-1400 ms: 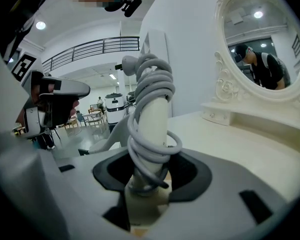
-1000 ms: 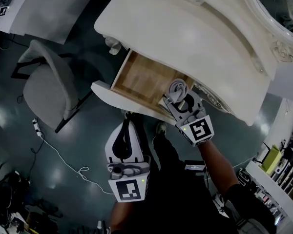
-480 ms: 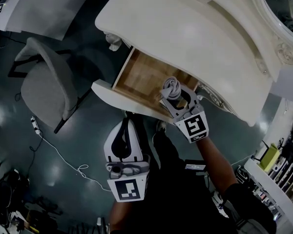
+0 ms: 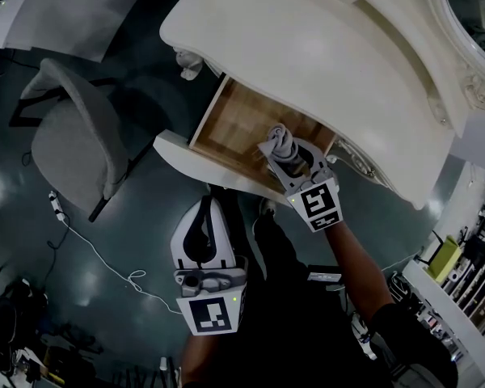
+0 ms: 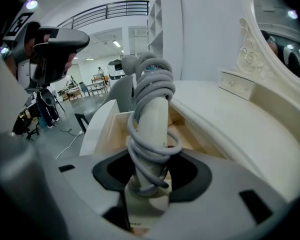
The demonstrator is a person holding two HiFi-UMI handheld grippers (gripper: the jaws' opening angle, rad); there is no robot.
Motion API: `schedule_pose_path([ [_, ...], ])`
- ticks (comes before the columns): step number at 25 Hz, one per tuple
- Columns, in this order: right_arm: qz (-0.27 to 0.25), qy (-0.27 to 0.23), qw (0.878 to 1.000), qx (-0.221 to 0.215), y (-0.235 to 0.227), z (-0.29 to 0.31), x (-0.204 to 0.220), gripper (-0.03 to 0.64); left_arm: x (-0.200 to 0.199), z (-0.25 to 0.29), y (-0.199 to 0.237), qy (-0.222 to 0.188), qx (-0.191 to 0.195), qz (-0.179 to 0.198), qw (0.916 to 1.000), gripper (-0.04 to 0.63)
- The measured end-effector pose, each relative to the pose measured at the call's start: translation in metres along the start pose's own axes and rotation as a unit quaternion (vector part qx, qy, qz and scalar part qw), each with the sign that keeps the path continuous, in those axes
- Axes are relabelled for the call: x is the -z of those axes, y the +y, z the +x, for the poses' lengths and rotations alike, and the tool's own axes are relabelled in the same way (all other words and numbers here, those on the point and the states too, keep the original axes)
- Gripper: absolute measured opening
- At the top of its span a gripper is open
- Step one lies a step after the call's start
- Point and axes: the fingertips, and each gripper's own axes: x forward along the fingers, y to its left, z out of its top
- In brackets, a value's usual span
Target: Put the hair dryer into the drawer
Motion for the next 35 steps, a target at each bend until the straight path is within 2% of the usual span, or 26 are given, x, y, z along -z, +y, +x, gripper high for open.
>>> schedule_pose_path([
  [16,-0.02,0.083,0.996,-0.008,0.014,0.031,0.022,0.201,0.026,0.0,0.022,0.024,-0.002,-0.013,0.9996,0.023],
  [35,-0.05,0.167,0.984,-0.022,0.023,0.05,0.035,0.201,0.026,0.013,0.02,0.025,0.016,-0.013,0.9995,0.023],
])
